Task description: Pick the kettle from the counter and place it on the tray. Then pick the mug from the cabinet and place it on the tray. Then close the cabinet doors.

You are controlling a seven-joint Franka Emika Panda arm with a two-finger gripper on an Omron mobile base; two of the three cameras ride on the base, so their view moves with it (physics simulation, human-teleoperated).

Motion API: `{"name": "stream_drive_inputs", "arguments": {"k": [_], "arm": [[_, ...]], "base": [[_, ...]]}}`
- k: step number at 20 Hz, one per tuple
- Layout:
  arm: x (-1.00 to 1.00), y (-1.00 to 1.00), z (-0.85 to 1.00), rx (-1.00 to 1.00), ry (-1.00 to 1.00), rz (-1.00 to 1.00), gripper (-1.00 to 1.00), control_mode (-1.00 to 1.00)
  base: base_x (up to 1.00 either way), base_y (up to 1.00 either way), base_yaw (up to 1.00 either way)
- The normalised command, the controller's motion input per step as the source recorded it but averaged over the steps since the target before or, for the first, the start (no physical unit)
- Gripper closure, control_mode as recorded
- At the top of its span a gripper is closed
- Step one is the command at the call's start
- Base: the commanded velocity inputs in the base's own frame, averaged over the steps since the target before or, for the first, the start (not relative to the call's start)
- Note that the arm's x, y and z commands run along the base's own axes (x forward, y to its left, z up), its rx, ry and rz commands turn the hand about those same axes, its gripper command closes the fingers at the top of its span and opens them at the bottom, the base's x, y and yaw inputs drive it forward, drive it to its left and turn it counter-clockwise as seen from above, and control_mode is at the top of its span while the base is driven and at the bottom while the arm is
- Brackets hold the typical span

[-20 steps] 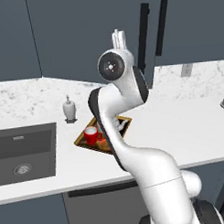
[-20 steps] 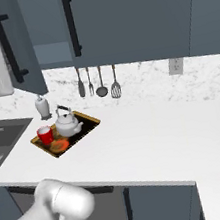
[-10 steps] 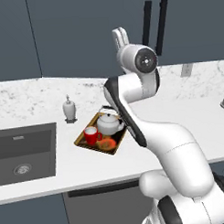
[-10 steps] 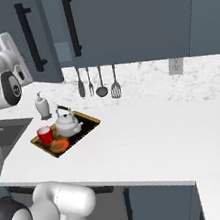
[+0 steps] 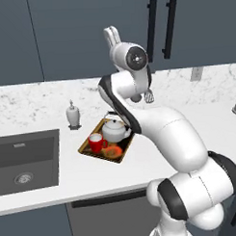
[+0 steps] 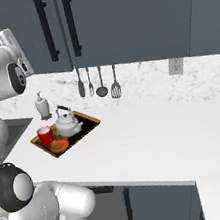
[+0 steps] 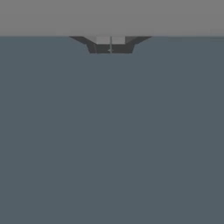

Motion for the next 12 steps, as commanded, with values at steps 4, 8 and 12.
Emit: {"name": "stream_drive_inputs", "arguments": {"k": [4, 8, 12], "arm": [[0.89, 0.23, -0.33, -0.03, 0.0, 0.0, 1.0, -1.0], [0.97, 0.05, -0.39, 0.0, 0.0, 0.0, 1.0, -1.0], [0.97, 0.01, -0.46, -0.01, 0.0, 0.0, 1.0, -1.0]], "base": [[0.0, 0.0, 0.0], [0.0, 0.0, 0.0], [0.0, 0.0, 0.0]]}}
